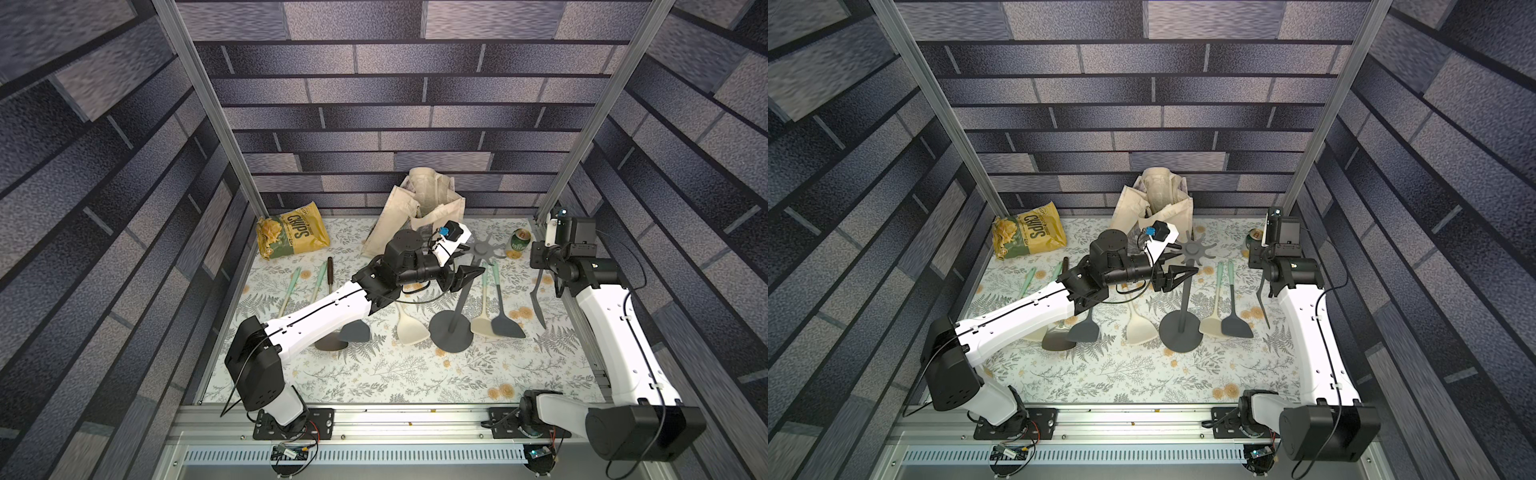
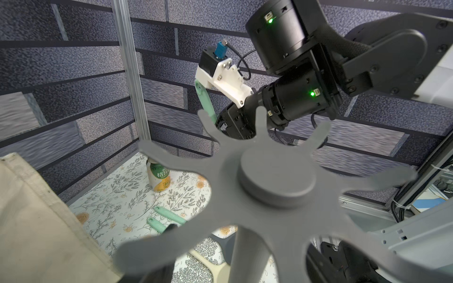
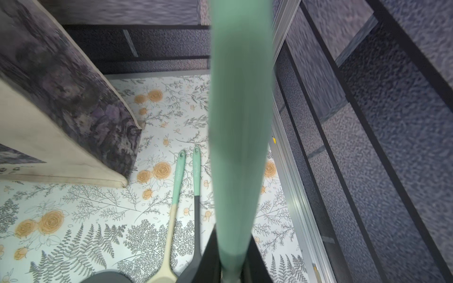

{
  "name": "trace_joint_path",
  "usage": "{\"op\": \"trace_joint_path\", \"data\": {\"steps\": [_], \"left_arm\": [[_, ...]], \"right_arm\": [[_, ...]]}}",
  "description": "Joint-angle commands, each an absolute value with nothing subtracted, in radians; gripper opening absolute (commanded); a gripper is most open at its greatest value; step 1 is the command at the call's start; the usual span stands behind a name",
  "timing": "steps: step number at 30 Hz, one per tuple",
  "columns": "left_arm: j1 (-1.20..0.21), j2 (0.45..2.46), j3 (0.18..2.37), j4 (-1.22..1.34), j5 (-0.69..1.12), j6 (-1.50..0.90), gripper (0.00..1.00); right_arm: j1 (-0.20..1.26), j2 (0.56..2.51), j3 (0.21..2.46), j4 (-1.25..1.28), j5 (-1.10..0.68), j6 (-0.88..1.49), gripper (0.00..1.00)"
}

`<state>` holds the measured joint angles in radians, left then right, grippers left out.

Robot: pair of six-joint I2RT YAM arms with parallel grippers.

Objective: Take the spatula off the kitchen utensil rack
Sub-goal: Place the spatula at the center of the board.

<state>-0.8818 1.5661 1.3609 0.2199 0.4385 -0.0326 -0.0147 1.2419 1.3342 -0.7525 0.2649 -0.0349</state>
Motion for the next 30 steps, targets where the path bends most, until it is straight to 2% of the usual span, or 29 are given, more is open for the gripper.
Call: {"op": "trace_joint_path", "data": {"steps": [1,14,30], "left_arm": [[-0.891,1.499,1.321,0.215,0.387,0.021,0.73],[-0.957,1.405,1.191,0.178,0.226,0.153,0.75],[-0.972,1.216,0.973,0.196,0.032,0.185,0.73]], "right_arm": [[-0.037,1.301,1.397,-0.858,0.280,-0.029,0.08],[-0.074,1.580,1.510,-0.960,0.368,-0.116,0.06],[-0.097,1.879,1.531,-0.816,0.442,-0.177,0.04]]}}
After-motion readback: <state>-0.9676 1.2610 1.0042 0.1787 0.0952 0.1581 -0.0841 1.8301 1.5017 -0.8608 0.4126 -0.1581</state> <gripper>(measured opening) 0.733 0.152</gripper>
